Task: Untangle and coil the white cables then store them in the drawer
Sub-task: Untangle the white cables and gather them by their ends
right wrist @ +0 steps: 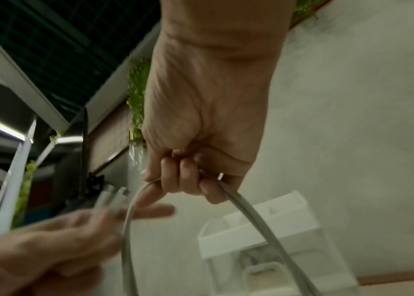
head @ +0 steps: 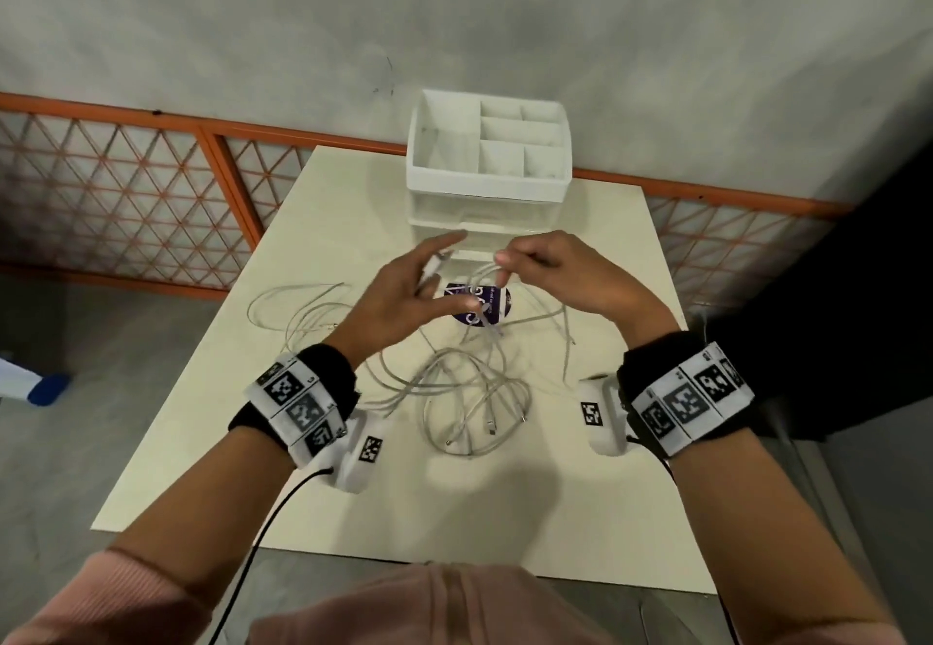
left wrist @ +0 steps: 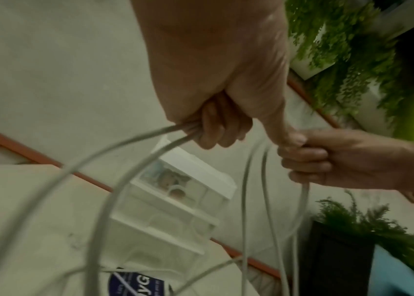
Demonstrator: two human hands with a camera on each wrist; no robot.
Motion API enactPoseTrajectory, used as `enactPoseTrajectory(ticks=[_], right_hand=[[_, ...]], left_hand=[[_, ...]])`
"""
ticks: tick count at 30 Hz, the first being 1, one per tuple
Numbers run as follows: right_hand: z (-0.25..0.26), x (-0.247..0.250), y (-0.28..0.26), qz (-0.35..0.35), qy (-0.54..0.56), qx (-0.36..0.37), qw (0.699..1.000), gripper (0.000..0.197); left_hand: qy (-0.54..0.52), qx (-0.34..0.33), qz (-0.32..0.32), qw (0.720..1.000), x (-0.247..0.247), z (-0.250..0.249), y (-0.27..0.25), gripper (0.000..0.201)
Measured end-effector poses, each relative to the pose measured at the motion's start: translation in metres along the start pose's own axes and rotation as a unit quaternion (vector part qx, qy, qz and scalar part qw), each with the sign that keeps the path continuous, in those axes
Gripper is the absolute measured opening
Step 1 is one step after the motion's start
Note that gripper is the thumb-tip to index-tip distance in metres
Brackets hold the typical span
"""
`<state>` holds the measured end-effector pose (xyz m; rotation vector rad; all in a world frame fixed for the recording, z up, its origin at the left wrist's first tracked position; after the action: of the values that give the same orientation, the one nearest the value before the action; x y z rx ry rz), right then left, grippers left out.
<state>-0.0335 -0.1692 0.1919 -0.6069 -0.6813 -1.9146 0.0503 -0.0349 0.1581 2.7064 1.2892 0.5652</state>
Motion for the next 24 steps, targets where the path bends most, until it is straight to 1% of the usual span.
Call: enactPoseTrajectory(ticks=[2,4,5,6,8,11,14,15,17,19,20,21,23,24], right_hand=[[0.011,-0.003,-0.001,0.01,0.03,0.002,1.0,0.032],[0.007,0.002,-0.004,0.005,0.05,-0.013,0.999,0.03],[-0.003,0.004,-0.007,0.002,0.061,-0.032,0.998,0.029],[-0.014,0.006,-0.011,0.0,0.067,-0.05,0.996,0.032],[-0.048,0.008,-0.02,-0.016,0.052,-0.096,0.994,0.04],[-0.107,0.015,-0.039,-0.062,0.03,-0.164,0.984,0.04],[-0.142,0.031,-0.057,-0.124,-0.001,-0.209,0.97,0.046],[-0.147,0.035,-0.062,-0.133,-0.011,-0.217,0.967,0.05],[-0.152,0.033,-0.071,-0.122,-0.011,-0.23,0.965,0.057],[-0.159,0.022,-0.081,-0.092,0.001,-0.264,0.96,0.065],[-0.164,0.013,-0.088,-0.08,0.008,-0.282,0.956,0.072],[-0.167,0.006,-0.094,-0.073,0.008,-0.296,0.952,0.075],[-0.175,-0.012,-0.107,-0.054,-0.003,-0.306,0.95,0.067],[-0.18,-0.022,-0.112,-0.036,-0.012,-0.308,0.951,0.061]], left_hand=[[0.006,-0.017,0.041,0.999,-0.017,-0.009,-0.002,0.011],[0.027,-0.037,0.053,0.998,-0.02,-0.01,-0.003,0.022],[0.04,-0.044,0.046,0.997,-0.018,-0.009,-0.002,0.022],[0.051,-0.054,0.031,0.997,-0.01,-0.008,0.001,0.022],[0.067,-0.072,-0.021,0.995,0.012,-0.002,0.007,0.025],[0.091,-0.082,-0.061,0.991,0.041,0.007,0.012,0.027],[0.108,-0.072,-0.078,0.988,0.063,0.017,0.011,0.027],[0.119,-0.063,-0.063,0.989,0.066,0.02,0.009,0.028],[0.168,-0.041,-0.008,0.985,0.064,0.029,0.003,0.034],[0.2,-0.005,0.038,0.979,0.059,0.043,-0.005,0.053],[0.209,0.026,0.051,0.976,0.057,0.051,-0.011,0.063],[0.213,0.059,0.064,0.973,0.056,0.058,-0.015,0.067],[0.237,0.117,0.11,0.958,0.049,0.071,-0.027,0.069],[0.262,0.129,0.139,0.946,0.044,0.076,-0.032,0.068]])
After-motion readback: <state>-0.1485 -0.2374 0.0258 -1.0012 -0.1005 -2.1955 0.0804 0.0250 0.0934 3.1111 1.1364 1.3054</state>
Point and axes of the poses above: each hand's wrist, its own y-axis towards the middle knuckle, its own x-axis out of the back of the hand, z = x × y, the point moved 7 cm from there along y, towards the middle knuckle, and after that the axes turned 15 degrees about -z, right-handed, at the moved point
